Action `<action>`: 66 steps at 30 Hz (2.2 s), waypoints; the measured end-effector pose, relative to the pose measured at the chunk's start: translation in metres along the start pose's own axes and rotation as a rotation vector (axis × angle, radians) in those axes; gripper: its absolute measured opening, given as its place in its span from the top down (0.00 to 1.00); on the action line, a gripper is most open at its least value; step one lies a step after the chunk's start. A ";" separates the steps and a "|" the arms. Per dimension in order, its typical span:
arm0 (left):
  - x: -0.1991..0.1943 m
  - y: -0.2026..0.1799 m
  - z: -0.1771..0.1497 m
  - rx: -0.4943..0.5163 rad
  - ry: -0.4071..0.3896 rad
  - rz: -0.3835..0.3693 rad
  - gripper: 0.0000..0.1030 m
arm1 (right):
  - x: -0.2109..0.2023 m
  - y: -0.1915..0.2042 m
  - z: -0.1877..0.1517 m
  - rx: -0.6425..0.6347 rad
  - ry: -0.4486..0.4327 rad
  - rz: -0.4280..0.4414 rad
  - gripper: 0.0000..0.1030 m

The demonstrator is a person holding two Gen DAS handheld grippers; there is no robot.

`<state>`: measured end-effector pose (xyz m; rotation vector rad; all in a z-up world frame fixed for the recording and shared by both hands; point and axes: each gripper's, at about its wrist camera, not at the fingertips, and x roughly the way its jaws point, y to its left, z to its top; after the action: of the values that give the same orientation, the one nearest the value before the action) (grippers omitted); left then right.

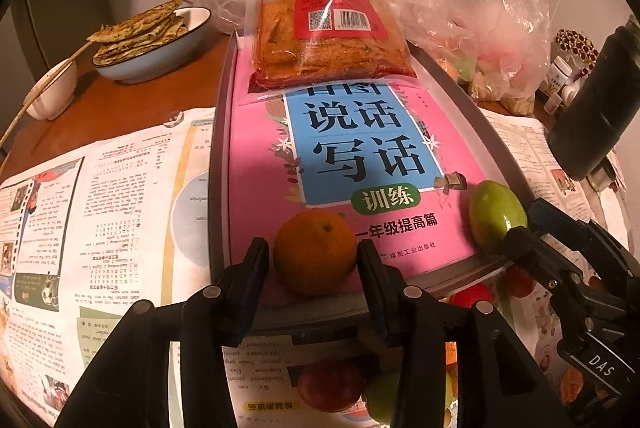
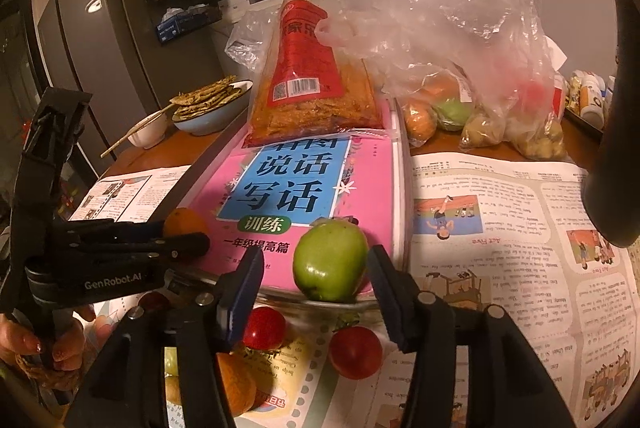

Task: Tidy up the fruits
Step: 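Lower the orange onto the pink book with the left tool while the right tool releases the apple there, then withdraw both tools from the book back over the fruit pile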

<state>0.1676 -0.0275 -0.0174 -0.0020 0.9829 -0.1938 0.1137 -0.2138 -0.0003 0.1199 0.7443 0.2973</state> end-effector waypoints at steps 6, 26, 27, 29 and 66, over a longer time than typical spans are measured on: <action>-0.012 0.002 -0.002 -0.004 -0.021 -0.012 0.48 | -0.005 -0.003 0.001 0.011 -0.010 0.004 0.41; -0.037 0.011 -0.006 -0.048 -0.059 0.006 0.30 | -0.016 0.004 0.001 0.003 -0.035 0.001 0.27; -0.038 0.011 -0.006 -0.049 -0.059 0.013 0.29 | -0.018 0.004 0.001 0.003 -0.041 0.004 0.24; -0.040 0.010 -0.008 -0.043 -0.064 0.017 0.29 | -0.023 0.004 0.002 0.001 -0.057 0.008 0.18; -0.078 -0.008 -0.053 0.038 -0.061 0.028 0.28 | -0.062 0.029 -0.029 -0.094 -0.033 -0.006 0.12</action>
<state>0.0804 -0.0181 0.0188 0.0406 0.9179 -0.1853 0.0443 -0.2054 0.0246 0.0332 0.6966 0.3232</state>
